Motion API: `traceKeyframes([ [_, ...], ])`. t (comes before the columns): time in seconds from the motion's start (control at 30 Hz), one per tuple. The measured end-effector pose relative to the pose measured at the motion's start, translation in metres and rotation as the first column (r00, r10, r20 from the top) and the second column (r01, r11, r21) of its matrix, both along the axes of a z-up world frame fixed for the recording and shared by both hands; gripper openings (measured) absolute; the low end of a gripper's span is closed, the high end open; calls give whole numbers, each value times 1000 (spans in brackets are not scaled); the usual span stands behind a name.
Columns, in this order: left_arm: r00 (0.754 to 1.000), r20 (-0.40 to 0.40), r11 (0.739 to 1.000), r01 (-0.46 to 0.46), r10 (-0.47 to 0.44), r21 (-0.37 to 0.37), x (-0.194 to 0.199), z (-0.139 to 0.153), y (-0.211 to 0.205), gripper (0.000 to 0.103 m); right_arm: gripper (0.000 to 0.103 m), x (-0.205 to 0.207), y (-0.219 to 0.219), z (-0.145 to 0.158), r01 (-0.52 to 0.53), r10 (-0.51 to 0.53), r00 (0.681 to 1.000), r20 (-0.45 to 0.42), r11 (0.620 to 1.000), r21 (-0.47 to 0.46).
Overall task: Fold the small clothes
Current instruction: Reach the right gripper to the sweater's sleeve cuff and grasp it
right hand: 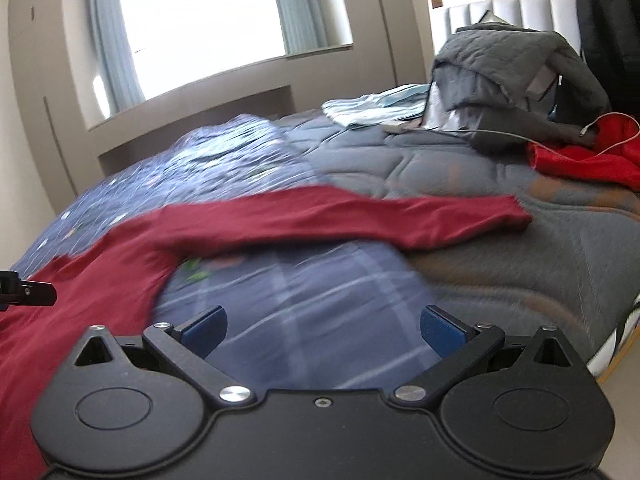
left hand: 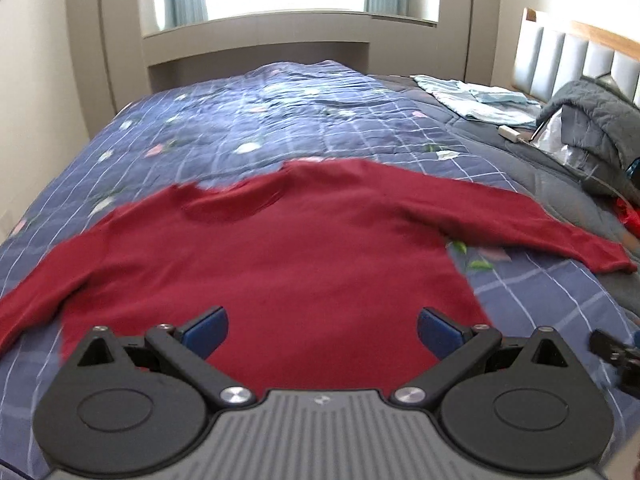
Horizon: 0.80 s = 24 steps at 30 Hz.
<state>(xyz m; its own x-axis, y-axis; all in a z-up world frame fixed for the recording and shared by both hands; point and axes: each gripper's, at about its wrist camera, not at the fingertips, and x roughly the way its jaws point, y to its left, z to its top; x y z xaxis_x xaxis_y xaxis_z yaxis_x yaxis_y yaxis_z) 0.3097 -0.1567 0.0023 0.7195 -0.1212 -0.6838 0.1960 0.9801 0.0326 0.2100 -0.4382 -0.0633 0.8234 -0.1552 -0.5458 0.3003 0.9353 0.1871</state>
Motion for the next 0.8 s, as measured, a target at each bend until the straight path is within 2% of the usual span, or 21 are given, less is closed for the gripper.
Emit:
traceKeyframes([
  [0.23, 998, 55, 998, -5, 2, 58, 60, -21, -48, 103, 103, 30, -69, -9, 64, -64, 998, -7, 998, -13],
  [0.37, 997, 73, 996, -21, 14, 89, 91, -32, -66, 103, 102, 41, -111, -16, 129, -128, 992, -11, 988, 88],
  [0.43, 997, 76, 995, -20, 13, 95, 105, -37, -73, 103, 98, 45, -129, -19, 164, -164, 986, -15, 975, 147],
  [0.53, 997, 75, 994, -22, 14, 105, 120, -44, -80, 103, 93, 51, -146, -22, 205, -206, 978, -17, 961, 185],
  [0.7, 998, 63, 992, -17, 10, 127, 133, -57, -87, 103, 72, 61, -162, -27, 249, -252, 967, -24, 928, 276],
  [0.8, 999, 50, 991, -16, 10, 131, 136, -63, -89, 103, 52, 67, -166, -30, 289, -290, 956, -41, 913, 288],
])
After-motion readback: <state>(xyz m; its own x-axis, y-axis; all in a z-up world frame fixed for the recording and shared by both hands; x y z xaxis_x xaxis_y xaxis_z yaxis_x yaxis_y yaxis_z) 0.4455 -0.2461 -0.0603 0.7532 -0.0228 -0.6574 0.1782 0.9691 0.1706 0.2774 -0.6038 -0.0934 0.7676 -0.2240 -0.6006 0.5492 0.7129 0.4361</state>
